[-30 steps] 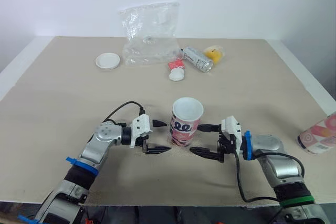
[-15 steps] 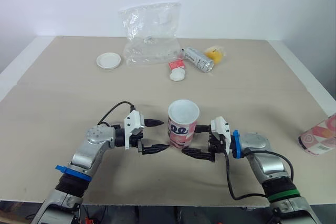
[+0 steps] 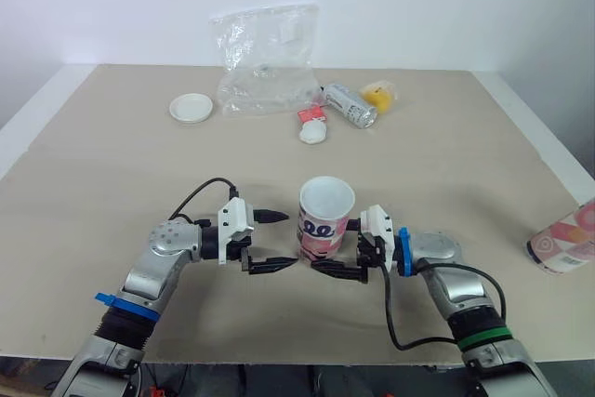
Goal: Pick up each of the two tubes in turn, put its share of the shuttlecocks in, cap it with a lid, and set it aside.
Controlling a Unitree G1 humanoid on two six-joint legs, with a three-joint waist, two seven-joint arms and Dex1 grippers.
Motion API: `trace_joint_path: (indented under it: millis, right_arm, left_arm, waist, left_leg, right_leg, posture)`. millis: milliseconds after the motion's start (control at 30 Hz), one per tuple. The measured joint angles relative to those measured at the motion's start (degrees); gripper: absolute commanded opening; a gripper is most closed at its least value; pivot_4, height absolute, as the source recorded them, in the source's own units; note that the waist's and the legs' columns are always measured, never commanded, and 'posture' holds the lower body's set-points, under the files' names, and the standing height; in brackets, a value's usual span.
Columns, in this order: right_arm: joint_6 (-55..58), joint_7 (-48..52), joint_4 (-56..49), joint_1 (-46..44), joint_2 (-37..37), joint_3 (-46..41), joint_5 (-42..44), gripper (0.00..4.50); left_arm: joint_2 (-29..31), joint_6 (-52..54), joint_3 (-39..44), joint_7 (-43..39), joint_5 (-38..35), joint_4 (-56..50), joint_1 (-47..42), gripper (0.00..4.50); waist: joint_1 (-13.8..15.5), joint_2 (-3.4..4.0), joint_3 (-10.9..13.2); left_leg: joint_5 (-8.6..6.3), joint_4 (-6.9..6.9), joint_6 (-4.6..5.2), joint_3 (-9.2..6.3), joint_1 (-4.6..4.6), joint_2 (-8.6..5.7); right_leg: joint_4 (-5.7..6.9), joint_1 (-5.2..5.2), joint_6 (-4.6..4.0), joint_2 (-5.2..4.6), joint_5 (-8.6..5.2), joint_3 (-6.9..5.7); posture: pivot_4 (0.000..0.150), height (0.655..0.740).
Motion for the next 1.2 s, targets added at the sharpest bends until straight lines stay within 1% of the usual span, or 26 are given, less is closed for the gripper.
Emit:
trace_joint_path:
  millis: [367,800,967,1200]
  right_arm:
    - [0.09,-0.72,0.62,-0.49,3.74,0.42,-0.04,4.46]
    - [-0.09,-1.09,1.81,-1.61,5.64,1.08,-0.57,4.46]
    - [-0.19,-0.60,1.81,-1.61,5.59,1.27,-0.56,3.04]
    - [-0.63,-0.83,1.79,-1.56,5.47,1.45,-0.82,3.04]
  left_arm:
    - [0.22,-0.76,0.00,0.07,0.71,0.00,0.18,4.50]
    - [0.98,-1.25,0.00,0.23,1.14,-0.01,1.03,4.50]
    - [0.98,-1.26,-0.01,0.35,1.19,-0.01,1.03,4.50]
    - [0.96,-1.34,-0.06,0.43,1.26,-0.01,0.86,4.50]
  waist:
    - [-0.01,0.00,0.00]
    - [-0.02,0.00,0.00]
    - [-0.02,0.00,0.00]
    - [-0.02,0.00,0.00]
  left_leg:
    - [0.00,0.00,0.00,0.00,0.01,0.01]
    - [0.00,0.01,0.00,0.00,0.02,0.02]
    - [0.00,0.01,0.00,0.00,0.02,0.02]
    - [0.00,0.01,0.00,0.00,0.02,0.02]
  right_leg:
    - [0.01,0.00,-0.01,0.01,0.00,0.00]
    - [0.03,0.00,-0.03,0.01,0.02,0.00]
    - [0.02,0.01,-0.02,0.01,0.02,-0.01]
    - [0.03,0.01,-0.02,0.01,0.03,-0.01]
  posture:
    - [0.150,0.7400]
    - [0.150,0.7400]
    - [0.150,0.7400]
    - [0.150,0.7400]
